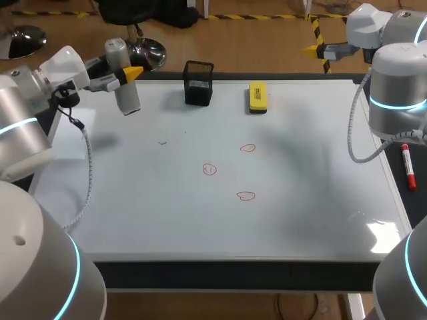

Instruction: Pick up the inspection probe, press it on each red-marked spot on the whiteboard one by one, put down the probe, pick up the eraser, and wipe off all the red marks.

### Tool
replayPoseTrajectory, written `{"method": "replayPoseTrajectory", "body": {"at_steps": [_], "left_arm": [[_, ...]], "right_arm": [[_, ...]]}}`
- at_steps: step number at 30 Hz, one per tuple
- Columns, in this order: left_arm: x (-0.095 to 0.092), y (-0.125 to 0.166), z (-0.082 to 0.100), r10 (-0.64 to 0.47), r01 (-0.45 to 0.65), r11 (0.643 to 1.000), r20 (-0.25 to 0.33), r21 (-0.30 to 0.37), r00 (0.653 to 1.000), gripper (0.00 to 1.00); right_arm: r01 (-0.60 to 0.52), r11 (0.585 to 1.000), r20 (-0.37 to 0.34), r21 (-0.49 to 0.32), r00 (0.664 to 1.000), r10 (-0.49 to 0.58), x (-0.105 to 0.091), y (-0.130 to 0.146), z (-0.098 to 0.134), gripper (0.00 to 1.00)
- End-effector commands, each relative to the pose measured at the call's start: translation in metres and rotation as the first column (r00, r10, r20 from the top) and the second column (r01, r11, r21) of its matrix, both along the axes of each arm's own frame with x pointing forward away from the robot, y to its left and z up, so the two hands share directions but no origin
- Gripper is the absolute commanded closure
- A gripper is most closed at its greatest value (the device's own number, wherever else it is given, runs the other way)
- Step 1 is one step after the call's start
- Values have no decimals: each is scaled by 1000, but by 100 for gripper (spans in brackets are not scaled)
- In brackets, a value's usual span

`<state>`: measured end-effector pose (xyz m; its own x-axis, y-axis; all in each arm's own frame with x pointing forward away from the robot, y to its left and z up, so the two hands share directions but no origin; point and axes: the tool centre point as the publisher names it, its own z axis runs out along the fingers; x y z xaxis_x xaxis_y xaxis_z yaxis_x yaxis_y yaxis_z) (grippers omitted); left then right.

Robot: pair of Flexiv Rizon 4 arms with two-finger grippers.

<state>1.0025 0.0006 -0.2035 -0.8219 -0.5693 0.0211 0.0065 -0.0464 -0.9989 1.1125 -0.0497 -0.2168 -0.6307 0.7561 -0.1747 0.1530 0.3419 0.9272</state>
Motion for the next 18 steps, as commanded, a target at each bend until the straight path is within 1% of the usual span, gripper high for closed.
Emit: {"method": "replayPoseTrajectory", "body": {"at_steps": [1, 16, 17, 18], "left_arm": [[0, -1, 0, 3, -3, 1000, 3, -1, 1000, 100], [0, -1, 0, 3, -3, 1000, 3, -1, 1000, 100], [0, -1, 0, 3, -3, 1000, 3, -1, 1000, 100], [0, -1, 0, 3, -3, 1000, 3, -1, 1000, 100]], "right_arm": [[-1, 1000, -2, -1, 1000, 1, 1, 0, 0, 0], [-1, 1000, -2, -1, 1000, 1, 1, 0, 0, 0], [-57, 998, -24, -32, 998, 56, 4, 4, 0, 0], [-86, 995, -40, -56, 996, 84, 7, 6, 0, 0]]}}
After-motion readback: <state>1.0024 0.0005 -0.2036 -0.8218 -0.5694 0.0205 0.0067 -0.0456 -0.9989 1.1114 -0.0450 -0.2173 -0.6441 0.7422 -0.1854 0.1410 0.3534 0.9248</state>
